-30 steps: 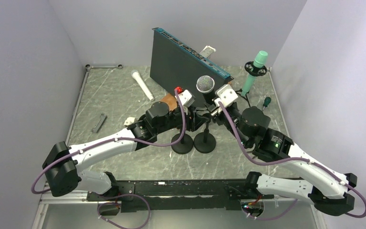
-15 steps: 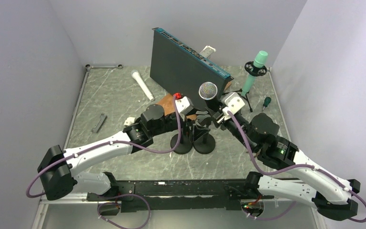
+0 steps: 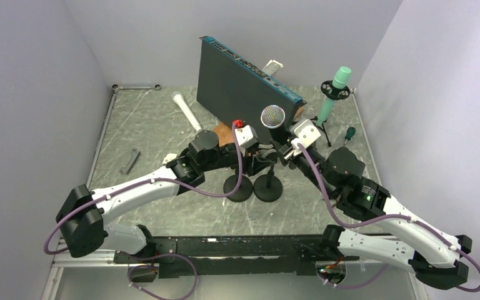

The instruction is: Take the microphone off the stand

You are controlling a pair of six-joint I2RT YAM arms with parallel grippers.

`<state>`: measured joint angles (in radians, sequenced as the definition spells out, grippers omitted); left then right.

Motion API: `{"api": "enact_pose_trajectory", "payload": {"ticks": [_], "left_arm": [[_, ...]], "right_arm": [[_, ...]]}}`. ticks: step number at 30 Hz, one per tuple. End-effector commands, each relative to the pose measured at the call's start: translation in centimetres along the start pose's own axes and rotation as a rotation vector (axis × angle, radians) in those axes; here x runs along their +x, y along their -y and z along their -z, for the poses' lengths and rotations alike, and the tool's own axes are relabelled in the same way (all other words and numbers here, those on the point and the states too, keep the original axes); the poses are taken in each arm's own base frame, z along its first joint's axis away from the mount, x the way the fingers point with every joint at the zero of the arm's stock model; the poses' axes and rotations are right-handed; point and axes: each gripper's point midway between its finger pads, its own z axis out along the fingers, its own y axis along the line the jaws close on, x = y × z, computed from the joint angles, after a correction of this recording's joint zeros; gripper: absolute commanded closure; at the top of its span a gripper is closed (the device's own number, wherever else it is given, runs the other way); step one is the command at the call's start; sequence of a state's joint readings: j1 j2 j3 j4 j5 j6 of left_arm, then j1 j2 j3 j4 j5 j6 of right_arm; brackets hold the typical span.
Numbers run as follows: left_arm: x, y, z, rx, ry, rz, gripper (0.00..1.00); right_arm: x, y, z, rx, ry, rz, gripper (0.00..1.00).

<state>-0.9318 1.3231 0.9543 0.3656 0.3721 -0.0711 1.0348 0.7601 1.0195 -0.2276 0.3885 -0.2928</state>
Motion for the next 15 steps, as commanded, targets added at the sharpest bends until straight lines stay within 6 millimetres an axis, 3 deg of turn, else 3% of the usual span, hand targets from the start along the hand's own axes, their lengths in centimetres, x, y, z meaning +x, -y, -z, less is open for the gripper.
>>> {"api": "enact_pose_trajectory", "payload": {"ticks": [1,4,9,12,13,14,15], "left_arm": [[-2.7,-0.5,-0.5,-0.005,0.064,0.015,1.0],[-1.8,-0.5,-0.3,-0.009,0.043,0.031,1.0],[-0.5,-0.3,0.0,0.004,0.004,0.063,1.0],[-1.1,0.5,0.4,0.047,0.01,0.057,0.97],[-1.5,0.7,0.6,0.052,0.015,0.05,0.76],[-2.0,0.7,1.0,0.048,0.032,0.04,0.47],[-2.4,0.7,1.3,0.04,0.05,0.025,0.11]], "right_arm": [[-2.7,-1.0,-0.1,-0.051,0.108,-0.091,1.0],[-3.5,-1.2,-0.2,-0.067,0.135,-0.103,1.0],[-6.6,-1.8,0.4,-0.128,0.257,-0.125,1.0],[-6.9,-1.4,0.4,-0.113,0.26,-0.124,1.0],[-6.7,-1.2,0.4,-0.102,0.254,-0.121,1.0],[-6.2,-1.0,0.4,-0.084,0.241,-0.12,1.0],[-5.8,-0.8,0.5,-0.072,0.234,-0.121,1.0]]}}
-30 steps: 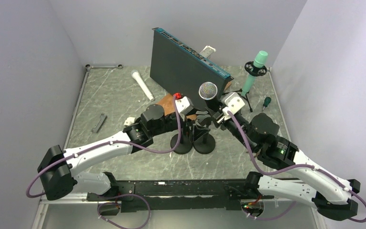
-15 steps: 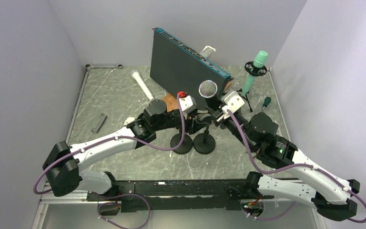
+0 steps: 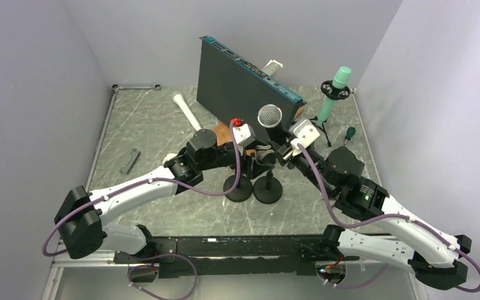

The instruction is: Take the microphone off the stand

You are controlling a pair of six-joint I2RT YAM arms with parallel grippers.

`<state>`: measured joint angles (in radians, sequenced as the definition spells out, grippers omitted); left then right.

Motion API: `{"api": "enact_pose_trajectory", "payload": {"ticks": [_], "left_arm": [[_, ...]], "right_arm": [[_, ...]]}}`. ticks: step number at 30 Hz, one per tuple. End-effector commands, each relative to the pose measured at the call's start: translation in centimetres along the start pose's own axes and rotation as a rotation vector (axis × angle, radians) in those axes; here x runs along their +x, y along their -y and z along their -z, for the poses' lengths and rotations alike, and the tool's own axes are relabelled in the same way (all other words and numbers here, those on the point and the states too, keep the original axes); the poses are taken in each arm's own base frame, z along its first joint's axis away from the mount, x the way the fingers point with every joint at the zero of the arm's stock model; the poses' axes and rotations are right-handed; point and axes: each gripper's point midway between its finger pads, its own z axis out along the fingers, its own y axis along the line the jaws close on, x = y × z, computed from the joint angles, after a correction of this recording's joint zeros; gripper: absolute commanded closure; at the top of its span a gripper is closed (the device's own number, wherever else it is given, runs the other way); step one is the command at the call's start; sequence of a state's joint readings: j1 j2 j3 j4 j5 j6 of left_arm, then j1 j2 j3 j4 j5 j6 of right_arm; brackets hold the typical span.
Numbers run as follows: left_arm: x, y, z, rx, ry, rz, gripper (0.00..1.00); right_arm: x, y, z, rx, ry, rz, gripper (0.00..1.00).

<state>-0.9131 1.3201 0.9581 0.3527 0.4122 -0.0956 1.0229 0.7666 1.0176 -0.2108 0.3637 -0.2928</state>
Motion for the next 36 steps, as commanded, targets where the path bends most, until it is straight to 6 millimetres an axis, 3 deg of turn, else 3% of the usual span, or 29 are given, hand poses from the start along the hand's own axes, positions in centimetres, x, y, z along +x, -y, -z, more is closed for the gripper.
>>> {"api": "enact_pose_trajectory", "payload": {"ticks": [1,6,12,17,23,25,27,28,29,30,36], "left_arm": [[-2.7,0.8,1.4,0.018,0.077,-0.021,0.01],[-4.3,0.6,2.1,0.037,0.09,-0.057,0.02],[-4.2,0.2,1.7,0.07,0.059,-0.037,0.26],[-2.8,0.5,1.1,0.107,0.021,-0.007,0.13],[-1.8,0.4,-0.4,0.117,-0.026,0.015,0.2],[-1.8,0.4,-0.7,0.116,-0.027,0.024,0.3],[-1.9,0.2,-0.8,0.106,-0.02,0.032,0.48],[-2.0,0.2,-0.8,0.101,-0.019,0.035,0.61],[-2.0,0.0,-0.8,0.087,-0.02,0.043,0.88],[-2.0,-0.3,-0.8,0.062,-0.023,0.052,1.0],[-1.4,-0.3,-0.5,0.049,-0.051,0.07,1.0]], "right_arm": [[-5.3,-0.6,0.8,-0.052,0.218,-0.118,1.0],[-4.5,-0.6,0.8,-0.048,0.193,-0.122,1.0],[-4.5,-0.7,0.6,-0.05,0.189,-0.116,1.0],[-4.7,-0.7,0.6,-0.053,0.191,-0.112,1.0],[-5.0,-0.4,0.8,-0.047,0.201,-0.114,1.0],[-5.1,-0.6,0.8,-0.053,0.202,-0.114,1.0],[-5.0,-0.9,0.6,-0.067,0.199,-0.109,1.0],[-4.9,-1.0,0.5,-0.071,0.196,-0.106,1.0],[-4.8,-1.0,0.5,-0.07,0.198,-0.105,1.0],[-4.9,-1.0,0.6,-0.069,0.204,-0.103,1.0],[-6.9,-1.1,1.1,-0.094,0.297,-0.121,1.0]]}}
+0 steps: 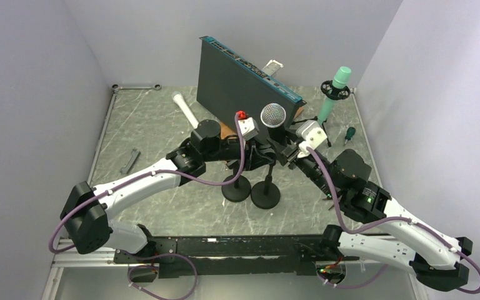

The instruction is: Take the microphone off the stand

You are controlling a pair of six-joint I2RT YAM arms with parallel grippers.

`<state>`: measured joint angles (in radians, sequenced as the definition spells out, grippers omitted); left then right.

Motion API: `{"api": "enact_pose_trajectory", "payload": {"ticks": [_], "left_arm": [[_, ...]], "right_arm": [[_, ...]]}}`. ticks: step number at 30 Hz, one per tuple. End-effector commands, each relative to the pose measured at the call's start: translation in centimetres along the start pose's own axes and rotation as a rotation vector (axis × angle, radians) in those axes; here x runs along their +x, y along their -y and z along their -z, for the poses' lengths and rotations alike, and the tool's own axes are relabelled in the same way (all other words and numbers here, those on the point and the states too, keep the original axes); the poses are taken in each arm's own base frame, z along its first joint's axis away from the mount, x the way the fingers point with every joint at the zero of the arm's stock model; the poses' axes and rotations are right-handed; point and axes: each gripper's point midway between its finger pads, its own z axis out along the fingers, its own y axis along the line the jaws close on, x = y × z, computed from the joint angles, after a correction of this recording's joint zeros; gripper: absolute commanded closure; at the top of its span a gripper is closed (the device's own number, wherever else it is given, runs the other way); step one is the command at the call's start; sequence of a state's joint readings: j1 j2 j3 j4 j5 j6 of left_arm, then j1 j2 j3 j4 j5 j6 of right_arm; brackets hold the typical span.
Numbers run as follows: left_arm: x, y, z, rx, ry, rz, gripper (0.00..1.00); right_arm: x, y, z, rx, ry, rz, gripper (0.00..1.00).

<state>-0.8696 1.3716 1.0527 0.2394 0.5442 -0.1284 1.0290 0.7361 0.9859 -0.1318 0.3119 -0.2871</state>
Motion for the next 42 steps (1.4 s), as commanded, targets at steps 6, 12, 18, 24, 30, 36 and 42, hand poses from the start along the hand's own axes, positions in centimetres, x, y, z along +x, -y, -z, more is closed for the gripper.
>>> {"api": "enact_pose_trajectory", "payload": {"ticks": [6,12,18,24,30,36,42], "left_arm": [[-1.1,-0.3,-0.1,-0.034,0.01,0.0,1.0],[-1.4,-0.2,-0.4,-0.034,-0.003,0.015,0.94],[-4.9,0.7,0.8,-0.048,0.07,0.017,0.39],[-9.0,2.9,3.7,-0.037,0.139,-0.001,0.01],[-11.5,6.4,8.8,-0.022,0.205,0.036,0.01],[-13.9,8.2,13.7,-0.098,0.273,0.172,0.01],[-15.1,7.9,16.8,-0.226,0.312,0.302,0.03]], "right_arm": [[-9.4,0.0,0.3,-0.051,0.331,-0.089,1.0],[-13.1,2.9,0.5,0.06,0.39,-0.157,1.0],[-12.8,3.0,0.9,0.05,0.311,-0.262,1.0],[-10.6,2.3,1.7,0.022,0.194,-0.323,1.0],[-9.7,-0.6,2.2,-0.116,0.102,-0.424,1.0],[-10.9,-5.7,1.6,-0.379,0.046,-0.483,1.0],[-10.5,-10.5,-0.7,-0.566,-0.011,-0.563,1.0]]}}
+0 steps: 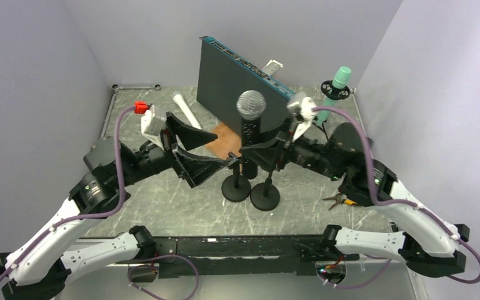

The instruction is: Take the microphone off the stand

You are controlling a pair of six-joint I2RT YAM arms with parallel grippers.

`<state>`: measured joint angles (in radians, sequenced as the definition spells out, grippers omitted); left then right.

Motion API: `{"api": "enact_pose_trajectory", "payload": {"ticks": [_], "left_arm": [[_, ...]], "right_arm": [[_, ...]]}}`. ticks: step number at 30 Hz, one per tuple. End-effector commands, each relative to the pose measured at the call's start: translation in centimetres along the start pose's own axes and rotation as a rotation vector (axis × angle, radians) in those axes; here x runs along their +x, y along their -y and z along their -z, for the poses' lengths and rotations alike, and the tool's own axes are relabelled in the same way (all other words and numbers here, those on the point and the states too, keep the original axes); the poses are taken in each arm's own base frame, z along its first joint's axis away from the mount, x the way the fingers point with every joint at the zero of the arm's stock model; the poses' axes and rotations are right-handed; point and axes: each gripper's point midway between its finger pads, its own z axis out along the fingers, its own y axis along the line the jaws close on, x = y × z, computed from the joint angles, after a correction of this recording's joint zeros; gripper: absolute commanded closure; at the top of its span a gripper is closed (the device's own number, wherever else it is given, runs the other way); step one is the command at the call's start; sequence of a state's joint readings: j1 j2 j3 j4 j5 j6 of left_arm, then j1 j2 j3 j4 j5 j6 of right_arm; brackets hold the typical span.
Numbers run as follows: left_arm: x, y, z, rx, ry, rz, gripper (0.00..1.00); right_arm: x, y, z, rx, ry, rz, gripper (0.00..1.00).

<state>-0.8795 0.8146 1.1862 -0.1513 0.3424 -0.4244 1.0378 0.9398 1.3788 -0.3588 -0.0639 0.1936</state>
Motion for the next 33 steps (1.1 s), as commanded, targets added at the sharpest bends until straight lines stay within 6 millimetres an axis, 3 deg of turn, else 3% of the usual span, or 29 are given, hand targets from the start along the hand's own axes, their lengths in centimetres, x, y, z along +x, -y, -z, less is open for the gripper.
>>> {"api": "enact_pose_trajectory", "payload": {"ticks": [1,7,11,14,19,26,29,32,33], "left_arm": [[-0.8,-1.2,1.4,-0.147,0.003,0.127,0.02],[-0.8,-1.0,2.3,-0.149,0.022,0.133,0.04],[0.4,-2.6,2.5,-0.232,-0.008,0.16,0.14],[1.5,-3.6,2.6,-0.269,-0.016,0.156,0.15],[2.9,-5.4,2.5,-0.338,-0.026,0.167,0.26],[2.9,-4.6,0.7,-0.262,-0.04,0.187,0.33],[3.3,-3.9,-0.1,-0.203,-0.041,0.214,0.54],[3.5,-4.1,-0.4,-0.202,-0.044,0.217,0.8],[3.5,-4.5,-0.2,-0.23,-0.047,0.214,0.9]], "right_arm": [[0.2,-3.6,-2.2,-0.187,-0.024,-0.107,1.0],[3.0,-4.6,-4.8,-0.256,-0.091,-0.171,1.0],[4.2,-4.9,-5.8,-0.275,-0.097,-0.193,1.0],[4.8,-4.7,-6.2,-0.268,-0.105,-0.199,1.0],[5.5,-4.6,-6.4,-0.266,-0.119,-0.186,1.0],[6.2,-4.7,-5.9,-0.286,-0.119,-0.154,1.0],[6.3,-4.7,-5.8,-0.293,-0.106,-0.13,1.0],[6.2,-3.9,-5.4,-0.246,-0.078,-0.12,0.81],[6.1,-3.8,-5.2,-0.237,-0.068,-0.116,0.71]]}}
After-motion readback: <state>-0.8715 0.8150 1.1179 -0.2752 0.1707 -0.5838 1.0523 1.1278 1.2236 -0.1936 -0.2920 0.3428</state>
